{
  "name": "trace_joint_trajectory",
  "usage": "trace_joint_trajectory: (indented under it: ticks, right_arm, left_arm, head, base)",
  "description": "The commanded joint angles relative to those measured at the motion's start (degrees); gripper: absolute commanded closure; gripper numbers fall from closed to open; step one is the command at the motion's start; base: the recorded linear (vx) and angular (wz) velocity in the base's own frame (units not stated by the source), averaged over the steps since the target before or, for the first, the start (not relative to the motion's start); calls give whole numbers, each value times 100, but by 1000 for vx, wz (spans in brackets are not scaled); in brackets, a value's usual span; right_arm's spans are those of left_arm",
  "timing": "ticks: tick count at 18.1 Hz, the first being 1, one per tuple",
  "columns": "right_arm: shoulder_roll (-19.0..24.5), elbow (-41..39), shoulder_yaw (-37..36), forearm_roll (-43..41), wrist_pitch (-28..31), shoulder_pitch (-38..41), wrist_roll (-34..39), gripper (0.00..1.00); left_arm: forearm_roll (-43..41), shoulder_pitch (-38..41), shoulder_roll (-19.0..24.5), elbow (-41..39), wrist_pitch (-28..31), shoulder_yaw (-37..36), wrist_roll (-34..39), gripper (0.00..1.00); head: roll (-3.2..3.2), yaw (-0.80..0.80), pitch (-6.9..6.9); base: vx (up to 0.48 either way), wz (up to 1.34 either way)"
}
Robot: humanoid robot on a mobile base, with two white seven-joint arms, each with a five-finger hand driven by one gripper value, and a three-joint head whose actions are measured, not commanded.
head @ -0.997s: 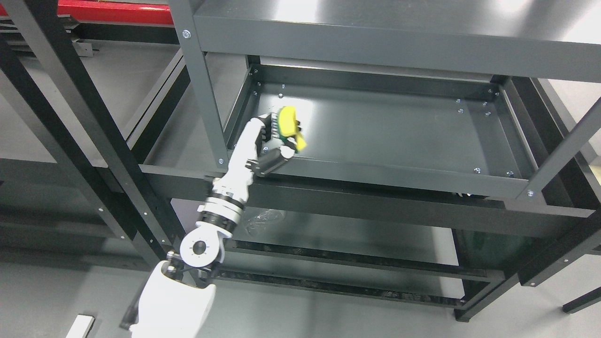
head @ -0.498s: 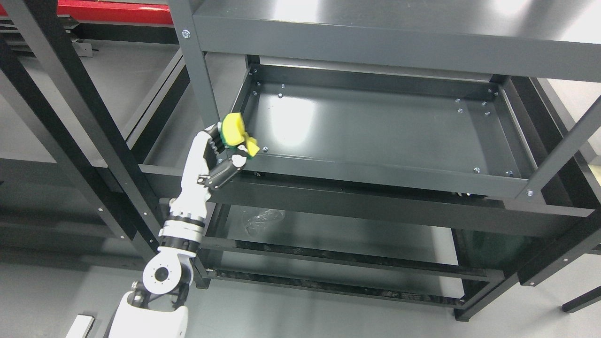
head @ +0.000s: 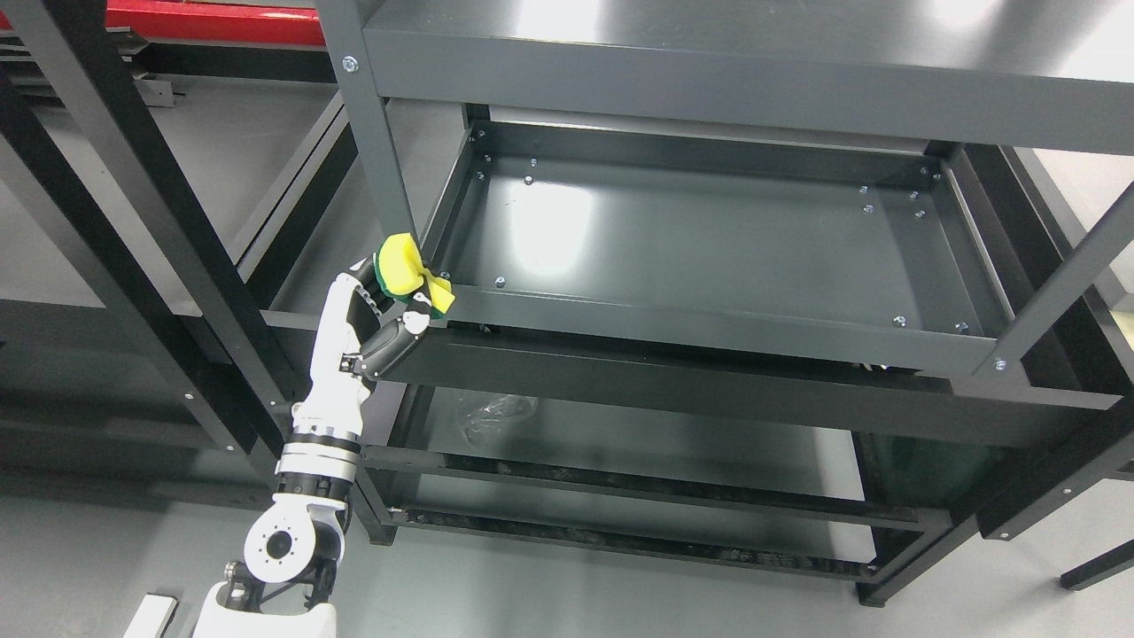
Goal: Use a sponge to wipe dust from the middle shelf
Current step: 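Lower the left hand holding the sponge away from the shelf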
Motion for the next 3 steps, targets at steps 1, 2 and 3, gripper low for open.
trace_joint_trajectory:
  ticks: [1, 2, 3]
  right_arm:
    - [-100, -100, 0, 0, 1, -1, 2, 0]
    - [-100, -100, 0, 0, 1, -1, 2, 0]
    - [-100, -100, 0, 0, 1, -1, 2, 0]
  left_arm:
    - [109, 71, 96, -88, -1, -10, 11, 99]
    - [109, 71, 96, -79, -1, -10, 11, 99]
    - [109, 71, 96, -79, -1, -10, 11, 99]
  head:
    - [0, 0, 0]
    - [0, 0, 0]
    - [0, 0, 0]
  base:
    - [0, 0]
    - [0, 0]
    - [0, 0]
